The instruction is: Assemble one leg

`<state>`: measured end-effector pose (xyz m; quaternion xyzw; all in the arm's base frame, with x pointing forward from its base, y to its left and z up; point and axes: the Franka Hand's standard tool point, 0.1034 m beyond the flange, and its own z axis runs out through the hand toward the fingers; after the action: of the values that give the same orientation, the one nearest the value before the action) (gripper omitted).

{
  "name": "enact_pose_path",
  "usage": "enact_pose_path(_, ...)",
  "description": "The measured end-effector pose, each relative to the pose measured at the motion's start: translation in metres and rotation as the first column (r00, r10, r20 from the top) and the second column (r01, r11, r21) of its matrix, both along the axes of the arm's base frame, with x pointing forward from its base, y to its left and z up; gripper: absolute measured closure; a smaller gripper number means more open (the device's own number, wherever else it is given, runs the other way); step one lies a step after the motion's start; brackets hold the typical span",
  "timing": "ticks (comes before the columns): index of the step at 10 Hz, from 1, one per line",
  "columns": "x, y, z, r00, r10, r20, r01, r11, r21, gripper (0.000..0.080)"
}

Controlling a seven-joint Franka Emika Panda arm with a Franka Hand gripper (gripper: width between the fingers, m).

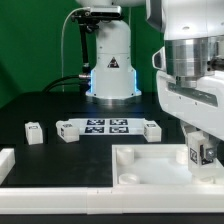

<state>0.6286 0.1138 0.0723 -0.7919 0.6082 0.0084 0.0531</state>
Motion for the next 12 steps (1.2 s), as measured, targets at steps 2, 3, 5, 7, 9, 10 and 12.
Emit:
enact_pose_path(2, -0.0006, 0.0016, -0.0007, 0.998, -0.062, -0.008, 0.062, 0.998, 0.012, 0.0447)
enact_pose_path(3, -0.0007, 0.0021, -0.0008, 0.998, -0.056, -0.007, 0.057, 0.998, 0.012, 0.0273)
enact_pose_path(5, 0.0006, 0.0045, -0.0001, 0.987, 0.160, 0.027, -0.160, 0.987, 0.001, 0.0178)
enact_pose_path(7, -0.0007, 0.0033, -0.0017, 0.912, 0.404, 0.064, -0.403, 0.915, -0.030, 0.0154)
enact_pose_path(9, -0.0005, 0.0031, -0.0016, 0.824, 0.561, 0.074, -0.559, 0.828, -0.052, 0.0151)
enact_pose_path(10, -0.0005, 0.0029, -0.0016, 0.740, 0.668, 0.076, -0.664, 0.744, -0.072, 0.0151)
enact_pose_path(12, -0.0003, 0.0029, -0.0010, 0.547, 0.834, 0.077, -0.827, 0.552, -0.106, 0.0151)
